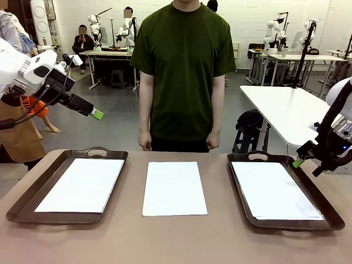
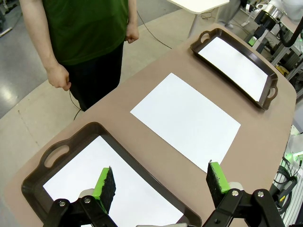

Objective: Sort the A4 documents.
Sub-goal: Receive the A4 Paper.

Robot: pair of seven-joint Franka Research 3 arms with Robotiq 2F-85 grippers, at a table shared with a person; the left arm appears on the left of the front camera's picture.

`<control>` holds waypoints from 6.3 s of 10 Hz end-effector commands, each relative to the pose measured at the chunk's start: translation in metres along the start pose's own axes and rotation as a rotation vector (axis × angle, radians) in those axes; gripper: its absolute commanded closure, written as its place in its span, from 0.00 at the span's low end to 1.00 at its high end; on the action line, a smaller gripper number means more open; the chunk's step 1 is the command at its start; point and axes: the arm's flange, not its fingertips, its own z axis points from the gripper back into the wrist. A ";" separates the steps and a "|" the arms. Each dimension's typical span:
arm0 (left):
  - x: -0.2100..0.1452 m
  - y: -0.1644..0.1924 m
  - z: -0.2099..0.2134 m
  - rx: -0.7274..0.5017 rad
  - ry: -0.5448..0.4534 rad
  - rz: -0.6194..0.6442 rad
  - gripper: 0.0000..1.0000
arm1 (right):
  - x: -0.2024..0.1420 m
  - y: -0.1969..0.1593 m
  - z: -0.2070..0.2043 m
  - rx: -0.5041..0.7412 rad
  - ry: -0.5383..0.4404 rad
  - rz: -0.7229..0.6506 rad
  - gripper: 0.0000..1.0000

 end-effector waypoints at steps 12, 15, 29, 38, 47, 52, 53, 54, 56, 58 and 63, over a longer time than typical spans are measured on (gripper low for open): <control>-0.001 0.000 0.001 -0.004 -0.008 -0.003 0.00 | -0.014 0.105 0.090 0.046 -0.347 0.599 0.00; -0.001 0.000 0.001 -0.004 -0.008 -0.003 0.00 | -0.017 0.172 0.116 0.093 -0.369 1.001 0.00; -0.001 0.000 0.001 -0.004 -0.008 -0.003 0.00 | -0.013 0.198 0.116 0.259 -0.218 0.975 0.00; -0.001 0.000 0.001 -0.004 -0.008 -0.003 0.00 | -0.013 0.198 0.116 0.259 -0.218 0.975 0.00; -0.001 0.000 0.001 -0.004 -0.008 -0.003 0.00 | -0.013 0.198 0.116 0.259 -0.218 0.975 0.00; -0.001 0.000 0.001 -0.004 -0.008 -0.003 0.00 | -0.013 0.198 0.116 0.259 -0.218 0.975 0.00; -0.001 0.000 0.001 -0.004 -0.008 -0.003 0.00 | -0.013 0.198 0.116 0.259 -0.218 0.975 0.00; -0.001 0.000 0.001 -0.004 -0.008 -0.003 0.00 | -0.013 0.198 0.116 0.259 -0.218 0.975 0.00; -0.001 0.000 0.001 -0.004 -0.008 -0.003 0.00 | -0.013 0.198 0.116 0.259 -0.218 0.975 0.00; -0.001 0.000 0.001 -0.004 -0.008 -0.003 0.00 | -0.013 0.198 0.116 0.259 -0.218 0.975 0.00; -0.001 0.000 0.001 -0.004 -0.008 -0.003 0.00 | -0.013 0.198 0.116 0.259 -0.218 0.975 0.00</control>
